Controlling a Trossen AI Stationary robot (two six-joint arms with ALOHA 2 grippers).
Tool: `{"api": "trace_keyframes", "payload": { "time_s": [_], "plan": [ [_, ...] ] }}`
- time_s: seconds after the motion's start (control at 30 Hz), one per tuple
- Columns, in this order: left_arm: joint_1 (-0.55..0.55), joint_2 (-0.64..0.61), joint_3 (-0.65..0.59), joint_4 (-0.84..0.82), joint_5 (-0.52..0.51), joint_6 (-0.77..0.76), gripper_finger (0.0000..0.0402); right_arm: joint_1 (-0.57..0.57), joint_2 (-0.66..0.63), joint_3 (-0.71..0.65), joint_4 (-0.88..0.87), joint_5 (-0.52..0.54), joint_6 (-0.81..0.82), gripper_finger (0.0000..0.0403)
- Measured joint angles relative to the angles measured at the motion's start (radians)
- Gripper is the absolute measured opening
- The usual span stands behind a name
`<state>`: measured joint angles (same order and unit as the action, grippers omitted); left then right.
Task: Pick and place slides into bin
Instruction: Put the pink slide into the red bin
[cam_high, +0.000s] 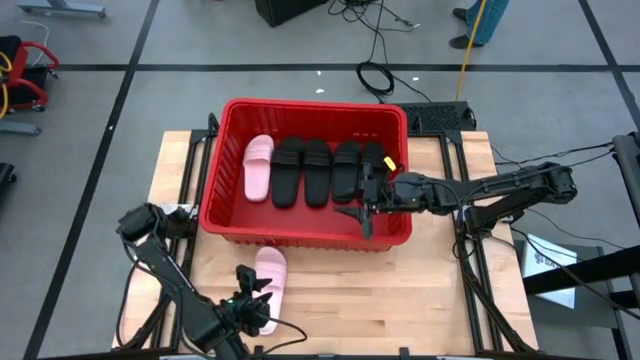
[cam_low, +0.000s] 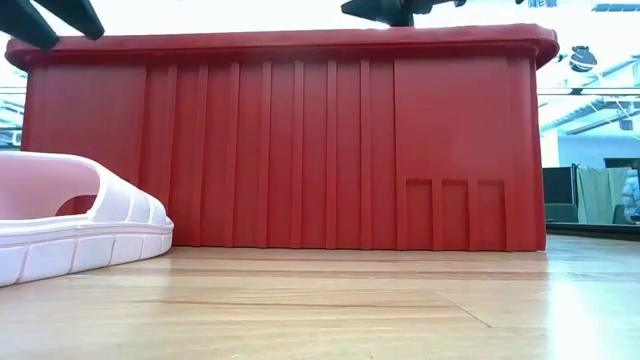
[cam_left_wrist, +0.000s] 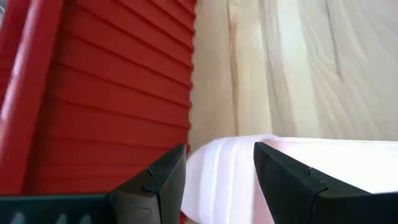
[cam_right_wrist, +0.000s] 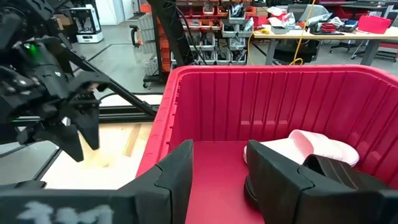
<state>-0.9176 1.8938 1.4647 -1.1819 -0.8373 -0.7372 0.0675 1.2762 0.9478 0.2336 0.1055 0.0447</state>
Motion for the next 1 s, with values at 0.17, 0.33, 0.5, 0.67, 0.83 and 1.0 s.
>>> {"api": "trace_keyframes", "payload": {
  "time_s": [0.17,0.33,0.5,0.67,0.83,1.0],
  "plan": [
    [0.000,0.017,0.000,0.005,0.037,-0.049,0.0191,0.027,0.000,0.000,0.000,-0.001,0.000,0.0139],
    [0.000,0.019,0.000,0.014,0.053,-0.058,0.0191,0.041,0.000,0.000,0.001,-0.002,-0.003,0.0139],
    [0.001,0.019,-0.001,0.016,0.079,-0.058,0.0191,0.039,0.000,0.000,0.001,-0.002,-0.003,0.0139],
    [0.004,0.018,-0.027,0.021,0.106,-0.058,0.0191,0.039,0.000,0.000,0.001,-0.002,-0.004,0.0139],
    [0.009,0.018,-0.053,0.047,0.133,-0.054,0.0191,0.039,0.000,0.000,0.001,-0.002,-0.004,0.0139],
    [0.026,0.018,-0.081,0.090,0.154,-0.020,0.0191,0.039,0.000,0.000,0.001,0.001,-0.003,0.0139]
  ]
}}
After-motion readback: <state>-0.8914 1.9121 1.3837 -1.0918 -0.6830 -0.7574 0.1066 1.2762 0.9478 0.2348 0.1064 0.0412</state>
